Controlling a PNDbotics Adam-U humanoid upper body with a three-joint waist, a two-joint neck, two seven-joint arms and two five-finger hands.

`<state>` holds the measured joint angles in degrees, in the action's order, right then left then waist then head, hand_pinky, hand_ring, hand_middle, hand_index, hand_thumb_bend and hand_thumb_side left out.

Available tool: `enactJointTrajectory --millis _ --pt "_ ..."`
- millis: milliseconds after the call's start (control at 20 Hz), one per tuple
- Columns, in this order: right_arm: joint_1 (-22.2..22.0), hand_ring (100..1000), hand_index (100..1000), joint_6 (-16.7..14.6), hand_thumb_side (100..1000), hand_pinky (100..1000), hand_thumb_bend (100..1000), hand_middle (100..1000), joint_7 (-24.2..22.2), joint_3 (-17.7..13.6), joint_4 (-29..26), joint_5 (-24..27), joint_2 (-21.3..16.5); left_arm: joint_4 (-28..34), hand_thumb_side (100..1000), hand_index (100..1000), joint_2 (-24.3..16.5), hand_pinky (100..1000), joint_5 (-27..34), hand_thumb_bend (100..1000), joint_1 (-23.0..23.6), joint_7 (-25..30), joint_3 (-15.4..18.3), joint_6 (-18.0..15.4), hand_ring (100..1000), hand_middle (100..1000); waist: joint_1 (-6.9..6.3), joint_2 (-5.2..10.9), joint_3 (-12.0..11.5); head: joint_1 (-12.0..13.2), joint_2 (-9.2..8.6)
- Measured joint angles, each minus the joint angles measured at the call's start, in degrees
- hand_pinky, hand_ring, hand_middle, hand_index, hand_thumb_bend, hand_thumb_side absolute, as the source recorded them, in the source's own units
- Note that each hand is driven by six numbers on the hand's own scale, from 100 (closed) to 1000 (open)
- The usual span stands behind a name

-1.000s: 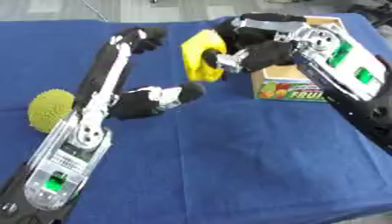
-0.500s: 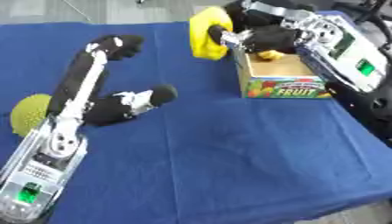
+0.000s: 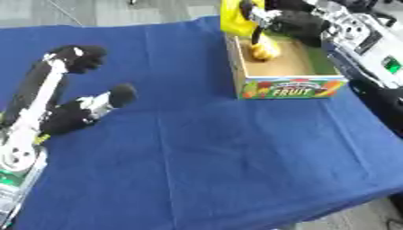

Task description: Pick up the objects with one hand, pass them to the other hand, and then place them into the box on the other side of the table.

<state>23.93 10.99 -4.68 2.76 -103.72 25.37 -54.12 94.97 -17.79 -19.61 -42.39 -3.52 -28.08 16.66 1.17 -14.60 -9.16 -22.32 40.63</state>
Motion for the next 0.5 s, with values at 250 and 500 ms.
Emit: enactJointTrajectory --millis 250,500 --pt "-2.8 543 543 -1.5 425 444 100 424 4.9 -3.6 4.4 1.2 -2.2 2.1 856 791 -3.6 782 2.0 790 1.2 -0.2 2.3 2.2 717 655 -0.11 0.00 0.0 -0.2 -0.24" --pt "-4.7 545 544 -3.2 420 445 100 424 8.1 -5.9 9.8 2.2 -4.0 6.1 896 778 -6.9 772 4.1 779 3.2 -2.1 5.0 3.7 700 637 -0.16 0.00 -0.2 -0.8 -0.45"
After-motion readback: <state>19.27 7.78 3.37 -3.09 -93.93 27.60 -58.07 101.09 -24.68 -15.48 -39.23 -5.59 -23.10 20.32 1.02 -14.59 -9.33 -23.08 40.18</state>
